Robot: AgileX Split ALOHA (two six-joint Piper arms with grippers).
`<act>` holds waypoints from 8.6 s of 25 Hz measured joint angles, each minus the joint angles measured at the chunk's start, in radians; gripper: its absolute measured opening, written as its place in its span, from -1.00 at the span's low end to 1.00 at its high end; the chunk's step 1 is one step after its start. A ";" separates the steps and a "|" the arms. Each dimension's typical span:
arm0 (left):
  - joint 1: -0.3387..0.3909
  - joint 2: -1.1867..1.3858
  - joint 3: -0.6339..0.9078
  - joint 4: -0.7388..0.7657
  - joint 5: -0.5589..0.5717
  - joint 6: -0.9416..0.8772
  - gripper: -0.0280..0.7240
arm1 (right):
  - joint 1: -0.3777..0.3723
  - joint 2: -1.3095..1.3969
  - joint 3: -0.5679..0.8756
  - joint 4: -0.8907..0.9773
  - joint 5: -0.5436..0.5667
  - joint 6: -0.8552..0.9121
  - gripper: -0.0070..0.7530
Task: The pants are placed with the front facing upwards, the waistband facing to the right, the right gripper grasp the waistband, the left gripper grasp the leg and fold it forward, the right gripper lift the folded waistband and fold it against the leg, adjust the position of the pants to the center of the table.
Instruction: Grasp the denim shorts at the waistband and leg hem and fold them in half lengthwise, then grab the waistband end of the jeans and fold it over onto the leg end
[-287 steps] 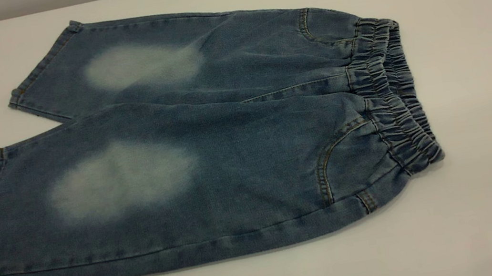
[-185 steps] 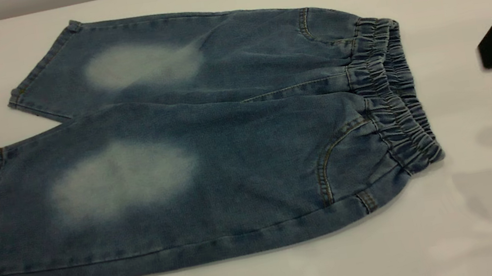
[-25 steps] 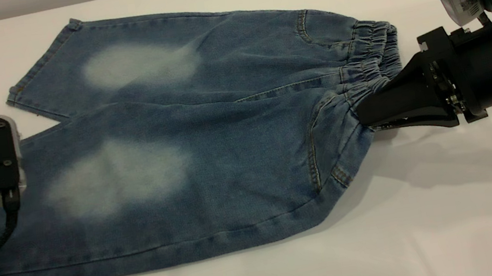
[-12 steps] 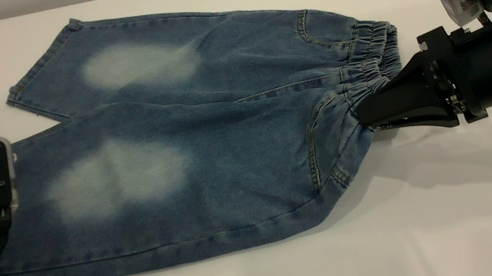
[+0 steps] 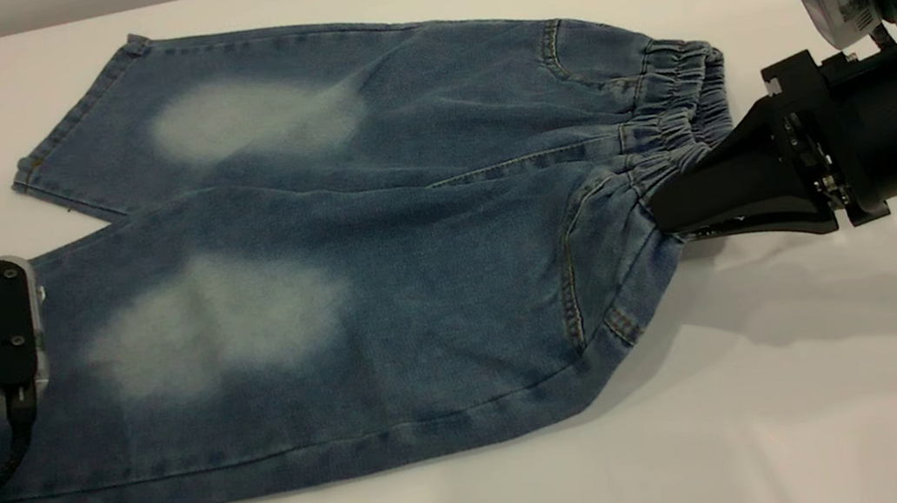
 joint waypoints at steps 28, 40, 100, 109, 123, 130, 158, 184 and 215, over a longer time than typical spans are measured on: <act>-0.003 -0.551 0.016 -0.009 0.064 -0.277 -0.80 | -0.075 -0.313 0.150 -0.258 0.036 0.451 -0.87; -0.003 -0.548 -0.077 -0.006 -0.071 -0.392 -0.80 | -0.075 -0.342 0.226 -0.079 0.029 0.723 -0.87; -0.104 0.376 -0.949 -0.020 -0.184 -0.796 -0.17 | -0.075 -0.133 -0.180 0.003 -0.412 1.311 0.07; -0.124 0.312 -0.949 -0.017 -0.161 -0.797 -0.17 | -0.075 -0.139 -0.176 -0.082 -0.148 1.105 0.08; -0.149 0.311 -0.949 -0.004 -0.156 -0.798 -0.17 | -0.075 -0.139 -0.060 -0.452 -0.320 1.162 0.57; -0.169 0.311 -0.949 -0.004 -0.155 -0.799 -0.17 | -0.075 -0.112 -0.060 -0.352 -0.415 1.090 0.56; -0.374 0.336 -0.949 -0.006 0.014 -0.800 -0.17 | -0.075 -0.111 -0.077 0.006 -0.546 0.594 -0.80; -0.589 0.354 -0.958 -0.054 0.081 -0.806 -0.17 | -0.075 -0.452 -0.159 -0.066 -0.492 0.492 -0.80; -0.550 0.329 -0.733 -0.047 -0.069 -0.807 -0.17 | -0.075 -0.469 -0.316 -0.073 -0.190 0.364 -0.80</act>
